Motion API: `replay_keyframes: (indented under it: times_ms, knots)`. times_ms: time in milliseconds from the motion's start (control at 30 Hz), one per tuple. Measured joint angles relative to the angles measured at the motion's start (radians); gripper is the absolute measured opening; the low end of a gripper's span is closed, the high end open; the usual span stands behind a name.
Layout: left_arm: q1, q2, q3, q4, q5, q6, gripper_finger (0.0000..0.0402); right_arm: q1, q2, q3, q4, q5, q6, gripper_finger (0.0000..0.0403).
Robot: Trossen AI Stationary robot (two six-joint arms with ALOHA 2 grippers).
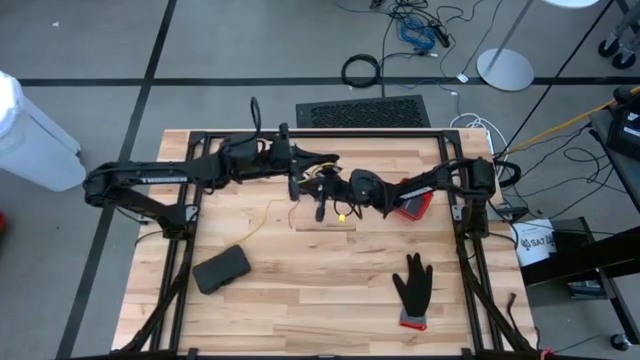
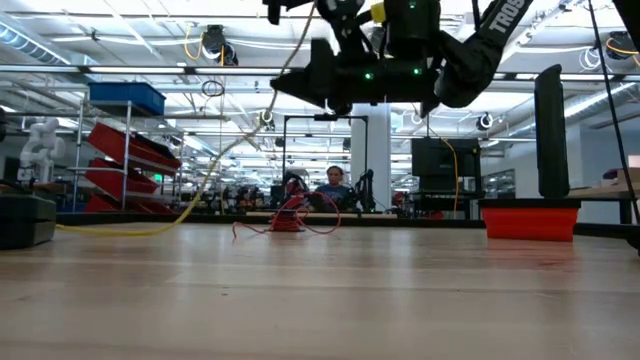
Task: Coil cords
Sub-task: Coil the yellow wire onto the black spool
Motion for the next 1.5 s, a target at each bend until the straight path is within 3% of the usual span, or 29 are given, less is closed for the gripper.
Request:
replay_keyframes:
  times_ms: [300,700,833,1200,1500]
  knots:
    - [0.002,-0.096,0.000,-0.279,-0.120,0.081,0.0000,-0.022,-0.062,-0.003,-0.201,0.080,0.026,0.0001]
    - [0.003,-0.104,0.000,-0.531,-0.211,0.148,0.0000,-0.033,-0.222,-0.003,-0.445,0.181,0.030,0.0000]
    - [0.000,-0.103,0.000,-0.554,-0.315,0.194,0.0000,-0.033,-0.263,-0.003,-0.499,0.180,0.043,0.0000]
    - [0.000,0.021,0.000,-0.565,-0.421,0.260,0.0000,-0.018,-0.289,-0.003,-0.520,0.171,0.075,0.0000]
    - [-0.001,0.132,0.000,-0.366,-0.536,0.264,0.0000,-0.018,-0.289,-0.003,-0.488,0.172,0.098,0.0000]
